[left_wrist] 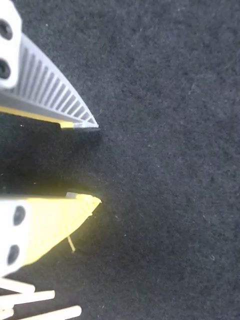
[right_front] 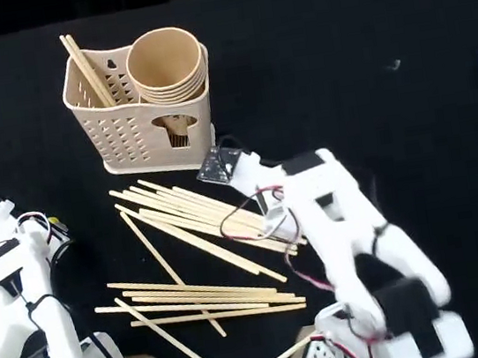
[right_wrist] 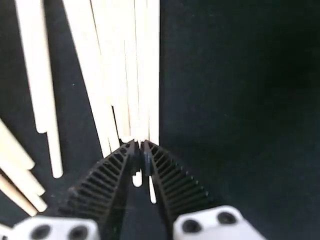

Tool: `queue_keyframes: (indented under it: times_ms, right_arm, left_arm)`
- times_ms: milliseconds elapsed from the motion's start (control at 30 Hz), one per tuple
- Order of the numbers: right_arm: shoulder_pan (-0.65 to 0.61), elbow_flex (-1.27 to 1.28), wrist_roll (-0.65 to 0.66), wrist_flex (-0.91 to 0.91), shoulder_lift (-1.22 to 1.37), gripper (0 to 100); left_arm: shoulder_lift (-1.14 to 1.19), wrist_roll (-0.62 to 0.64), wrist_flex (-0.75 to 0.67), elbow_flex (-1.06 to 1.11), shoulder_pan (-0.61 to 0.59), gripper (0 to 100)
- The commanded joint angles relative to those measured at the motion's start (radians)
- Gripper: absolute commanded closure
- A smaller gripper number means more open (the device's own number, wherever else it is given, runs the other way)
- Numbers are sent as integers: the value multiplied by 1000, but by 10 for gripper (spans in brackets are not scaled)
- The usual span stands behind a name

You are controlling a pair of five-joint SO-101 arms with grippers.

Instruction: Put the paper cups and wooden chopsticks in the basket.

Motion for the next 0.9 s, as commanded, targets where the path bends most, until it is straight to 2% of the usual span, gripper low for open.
queue_keyframes:
  times_ms: [0,100,167,300,467,867]
  right_arm:
    - [-21,41,-68,9,-157,987]
    - [-106,97,-155,-26,-193,964]
    - [-147,137,-204,-106,-193,895]
    - [-147,199,-226,-302,-193,776]
    - [-153,228,-219,-376,-193,794]
    - [-213,245,-219,-379,-117,794]
  left_arm:
    - [-3,5,-17,-10,-4,787]
    - [-3,5,-17,-10,-4,787]
    - [-3,5,-17,-8,-4,787]
    - [-3,5,-17,-7,-4,787]
    - [-3,5,-17,-7,-4,787]
    - [-3,5,-12,-7,-7,787]
